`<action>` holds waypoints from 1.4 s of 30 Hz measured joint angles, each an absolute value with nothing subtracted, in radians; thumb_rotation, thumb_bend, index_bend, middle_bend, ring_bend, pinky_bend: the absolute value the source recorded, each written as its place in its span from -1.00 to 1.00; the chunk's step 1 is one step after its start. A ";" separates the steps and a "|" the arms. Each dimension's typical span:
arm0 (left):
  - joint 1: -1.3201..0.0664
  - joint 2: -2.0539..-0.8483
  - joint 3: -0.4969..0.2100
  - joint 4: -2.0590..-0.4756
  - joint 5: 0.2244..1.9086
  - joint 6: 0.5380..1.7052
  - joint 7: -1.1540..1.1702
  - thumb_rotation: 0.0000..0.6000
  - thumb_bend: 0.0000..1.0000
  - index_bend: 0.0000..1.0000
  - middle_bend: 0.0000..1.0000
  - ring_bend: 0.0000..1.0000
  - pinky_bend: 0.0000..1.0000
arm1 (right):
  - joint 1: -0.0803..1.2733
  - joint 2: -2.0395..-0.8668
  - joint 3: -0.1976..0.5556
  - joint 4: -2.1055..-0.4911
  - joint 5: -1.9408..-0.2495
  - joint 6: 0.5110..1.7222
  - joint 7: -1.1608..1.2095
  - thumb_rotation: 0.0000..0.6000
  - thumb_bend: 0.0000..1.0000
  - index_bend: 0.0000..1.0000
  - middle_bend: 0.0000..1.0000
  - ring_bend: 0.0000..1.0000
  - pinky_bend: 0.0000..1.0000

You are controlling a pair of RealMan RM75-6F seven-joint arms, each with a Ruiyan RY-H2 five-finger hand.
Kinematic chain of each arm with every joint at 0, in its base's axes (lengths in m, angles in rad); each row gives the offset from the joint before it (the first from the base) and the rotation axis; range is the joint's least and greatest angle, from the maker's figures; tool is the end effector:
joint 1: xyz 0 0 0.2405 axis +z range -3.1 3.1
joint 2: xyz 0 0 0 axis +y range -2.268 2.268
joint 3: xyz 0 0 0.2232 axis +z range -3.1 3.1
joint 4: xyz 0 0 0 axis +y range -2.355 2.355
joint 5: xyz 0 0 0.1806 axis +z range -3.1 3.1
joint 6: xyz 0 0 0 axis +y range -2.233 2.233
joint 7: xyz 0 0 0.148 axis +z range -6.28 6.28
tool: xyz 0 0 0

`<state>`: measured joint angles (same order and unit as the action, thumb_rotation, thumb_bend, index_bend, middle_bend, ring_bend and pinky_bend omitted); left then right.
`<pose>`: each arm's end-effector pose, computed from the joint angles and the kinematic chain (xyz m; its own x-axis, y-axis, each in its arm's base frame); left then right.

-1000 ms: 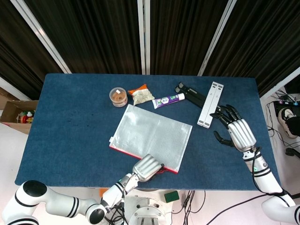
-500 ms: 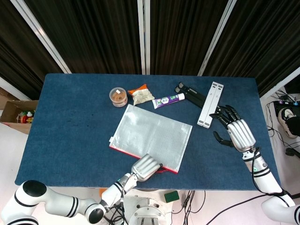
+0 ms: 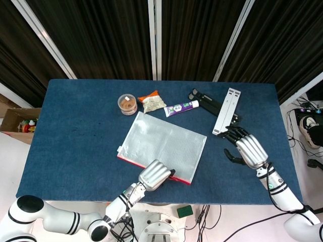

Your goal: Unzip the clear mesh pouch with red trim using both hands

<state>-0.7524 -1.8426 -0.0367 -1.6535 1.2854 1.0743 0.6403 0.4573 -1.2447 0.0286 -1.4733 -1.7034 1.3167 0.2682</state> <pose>-0.0277 0.2096 -0.0630 0.4830 0.2426 0.8413 0.6941 -0.6918 -0.1991 -0.1879 -0.2576 0.1096 0.2672 -0.1449 0.9527 -0.8539 -0.4938 0.1644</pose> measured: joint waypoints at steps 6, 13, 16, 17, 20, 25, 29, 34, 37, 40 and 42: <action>-0.737 -1.790 -0.078 -1.731 1.348 1.115 0.555 1.00 0.18 0.12 0.67 0.70 1.00 | 0.494 -1.256 -0.002 -1.531 -1.747 1.248 0.213 1.00 -0.40 -0.25 -0.20 -0.66 -0.47; -0.752 -1.757 -0.135 -1.773 1.340 1.114 0.579 1.00 0.18 0.11 0.66 0.69 1.00 | 0.536 -1.289 0.005 -1.606 -1.739 1.163 0.059 1.00 -0.56 -0.24 -0.19 -0.66 -0.47; -0.758 -1.743 -0.150 -1.789 1.328 1.110 0.596 1.00 0.18 0.11 0.66 0.69 1.00 | 0.557 -1.296 0.015 -1.650 -1.726 1.130 0.015 1.00 -0.56 -0.22 -0.19 -0.66 -0.47; -0.761 -1.739 -0.155 -1.794 1.322 1.108 0.600 1.00 0.18 0.11 0.66 0.69 1.00 | 0.563 -1.297 0.019 -1.663 -1.721 1.121 -0.001 1.00 -0.56 -0.21 -0.19 -0.66 -0.47; -0.766 -1.729 -0.164 -1.802 1.310 1.103 0.609 1.00 0.17 0.11 0.66 0.69 1.00 | 0.579 -1.298 0.029 -1.685 -1.704 1.094 -0.037 1.00 -0.47 -0.19 -0.18 -0.65 -0.47; -0.771 -1.715 -0.176 -1.817 1.284 1.099 0.623 1.00 0.17 0.12 0.66 0.69 1.00 | 0.606 -1.305 0.052 -1.703 -1.669 1.056 -0.088 1.00 -0.35 -0.14 -0.16 -0.62 -0.47; -0.775 -1.695 -0.182 -1.830 1.265 1.097 0.638 1.00 0.17 0.13 0.67 0.69 1.00 | 0.624 -1.311 0.068 -1.718 -1.638 1.033 -0.105 1.00 -0.32 -0.07 -0.09 -0.56 -0.45; -0.779 -1.678 -0.189 -1.843 1.240 1.099 0.656 1.00 0.18 0.13 0.69 0.70 1.00 | 0.629 -1.325 0.072 -1.720 -1.628 1.033 -0.138 1.00 -0.32 0.01 -0.03 -0.51 -0.44; -0.782 -1.663 -0.198 -1.859 1.215 1.101 0.665 1.00 0.18 0.15 0.69 0.70 1.00 | 0.627 -1.343 0.075 -1.712 -1.622 1.045 -0.163 1.00 -0.32 0.01 -0.02 -0.50 -0.43; -0.786 -1.647 -0.208 -1.875 1.193 1.102 0.676 1.00 0.18 0.15 0.69 0.70 1.00 | 0.626 -1.357 0.078 -1.706 -1.617 1.055 -0.186 1.00 -0.32 0.02 0.00 -0.48 -0.43; -0.790 -1.637 -0.212 -1.885 1.182 1.105 0.687 1.00 0.18 0.15 0.69 0.71 1.00 | 0.625 -1.366 0.080 -1.703 -1.613 1.061 -0.203 1.00 -0.31 0.02 0.00 -0.47 -0.43</action>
